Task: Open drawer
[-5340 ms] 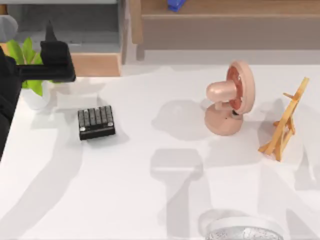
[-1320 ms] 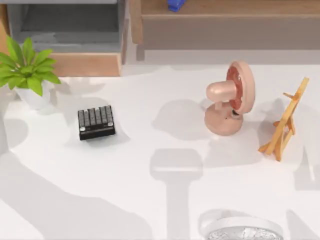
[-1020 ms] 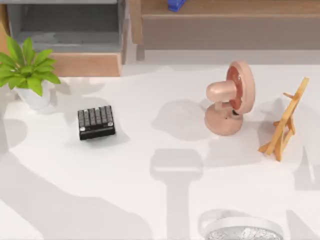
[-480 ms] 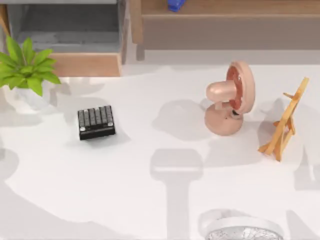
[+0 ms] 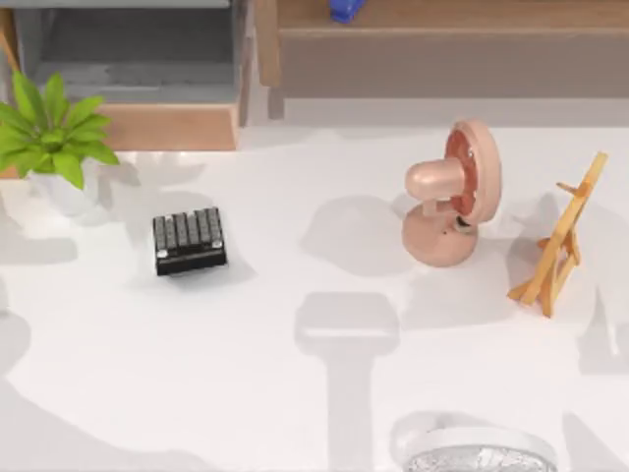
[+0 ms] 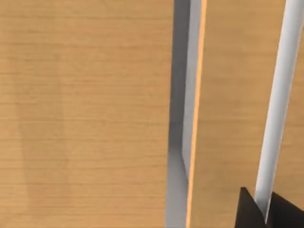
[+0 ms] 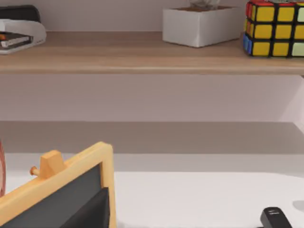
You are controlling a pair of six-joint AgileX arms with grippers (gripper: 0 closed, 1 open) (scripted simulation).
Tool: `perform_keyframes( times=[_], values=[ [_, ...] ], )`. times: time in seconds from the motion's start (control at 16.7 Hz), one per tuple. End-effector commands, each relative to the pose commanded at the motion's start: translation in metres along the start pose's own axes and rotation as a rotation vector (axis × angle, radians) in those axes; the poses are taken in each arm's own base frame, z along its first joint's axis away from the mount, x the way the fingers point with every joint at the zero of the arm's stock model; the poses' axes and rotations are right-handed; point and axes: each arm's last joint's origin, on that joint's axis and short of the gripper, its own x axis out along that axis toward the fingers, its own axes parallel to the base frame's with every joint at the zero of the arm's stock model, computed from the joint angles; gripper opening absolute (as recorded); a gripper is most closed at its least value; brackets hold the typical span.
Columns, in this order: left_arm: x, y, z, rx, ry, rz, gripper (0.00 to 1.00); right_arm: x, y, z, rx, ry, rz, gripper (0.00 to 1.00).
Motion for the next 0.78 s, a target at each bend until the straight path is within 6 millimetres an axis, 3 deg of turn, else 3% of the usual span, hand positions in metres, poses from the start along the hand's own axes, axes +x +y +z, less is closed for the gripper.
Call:
perform_keyframes(
  times=[0.3,0.66,0.78],
  values=[
    [-0.041,0.0,0.001,0.007,0.002,0.006,0.0,0.0,0.0,0.0,0.0,0.0,0.0,1.0],
    [-0.045,0.0,0.001,0.007,0.002,0.005,0.0,0.0,0.0,0.0,0.0,0.0,0.0,1.0],
    [-0.055,-0.002,0.0,0.002,0.0,0.001,0.0,0.0,0.0,0.0,0.0,0.0,0.0,1.0]
  ],
)
